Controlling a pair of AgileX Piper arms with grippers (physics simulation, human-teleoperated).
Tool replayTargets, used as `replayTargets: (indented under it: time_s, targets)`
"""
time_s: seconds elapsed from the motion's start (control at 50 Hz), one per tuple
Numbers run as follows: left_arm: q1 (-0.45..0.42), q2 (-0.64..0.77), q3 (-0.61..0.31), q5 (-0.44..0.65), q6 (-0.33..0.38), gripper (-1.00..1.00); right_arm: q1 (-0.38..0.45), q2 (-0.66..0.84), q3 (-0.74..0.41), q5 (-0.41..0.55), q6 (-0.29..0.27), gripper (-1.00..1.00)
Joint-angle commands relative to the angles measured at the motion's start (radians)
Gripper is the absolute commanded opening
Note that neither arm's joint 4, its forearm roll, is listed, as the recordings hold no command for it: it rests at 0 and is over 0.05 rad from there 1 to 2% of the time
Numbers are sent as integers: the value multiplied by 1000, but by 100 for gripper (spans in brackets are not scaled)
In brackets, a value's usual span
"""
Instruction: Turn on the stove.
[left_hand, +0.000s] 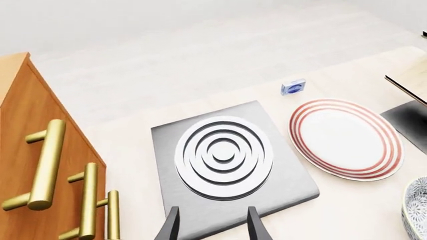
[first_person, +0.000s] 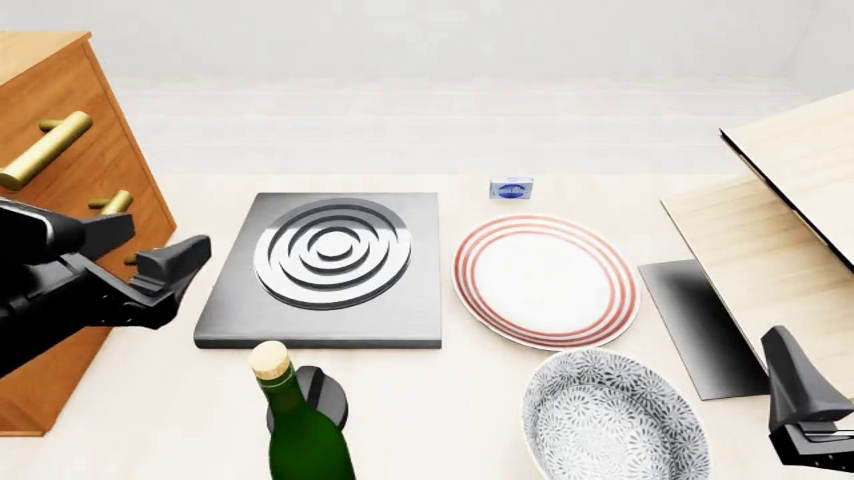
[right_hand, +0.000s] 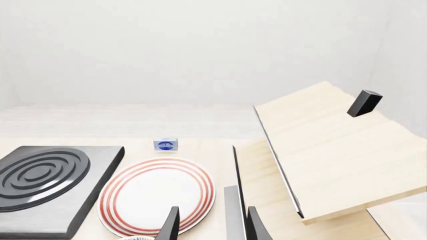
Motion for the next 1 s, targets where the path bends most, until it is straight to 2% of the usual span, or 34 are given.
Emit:
replayTargets:
  time_s: [0.02, 0.22, 0.26, 0.28, 0.32, 0.34, 0.36, 0.38, 0.4, 0.42, 0.44, 0.48, 0.62, 0.7, 0.72, 0.74, 0.84, 1.0]
  targets:
    - [-32, 115, -106, 64, -33, 100, 0, -6, -6, 12, 0, 100]
    - [-24, 173, -176, 151, -2, 100, 0, -7, -11, 18, 0, 100]
    - [-18, 191, -192, 178, 27, 100, 0, -7, -12, 19, 0, 100]
    - [-30, 195, -200, 189, -6, 100, 0, -7, -12, 20, 0, 100]
    - [-25, 215, -207, 202, 8, 100, 0, -7, -13, 20, 0, 100]
    - [-59, 215, -220, 223, -44, 100, 0, -7, -12, 20, 0, 100]
    - [-59, 215, -220, 223, -44, 100, 0, -7, -12, 20, 0, 100]
    - [-78, 224, -236, 244, -100, 100, 0, -7, -12, 19, 0, 100]
    - [-78, 224, -236, 244, -100, 100, 0, -7, -12, 19, 0, 100]
    - [-99, 237, -235, 254, -155, 100, 0, -7, -12, 19, 0, 100]
    - [-78, 241, -244, 254, -101, 100, 0, -7, -11, 18, 0, 100]
    - [-95, 259, -254, 271, -140, 100, -1, -7, -10, 17, 0, 100]
    - [-115, 303, -304, 318, -119, 100, -1, 22, 8, -29, 0, 100]
    - [-118, 321, -318, 330, -106, 100, -1, 17, 6, -22, 0, 100]
    - [-121, 327, -327, 337, -124, 100, -1, 18, 7, -24, 1, 100]
    - [-121, 333, -330, 342, -100, 100, -1, 19, 7, -26, 1, 100]
    - [-124, 350, -354, 368, -116, 100, -1, 17, 6, -23, 1, 100]
    - [-144, 395, -332, 363, -103, 100, -1, 16, 6, -22, 0, 100]
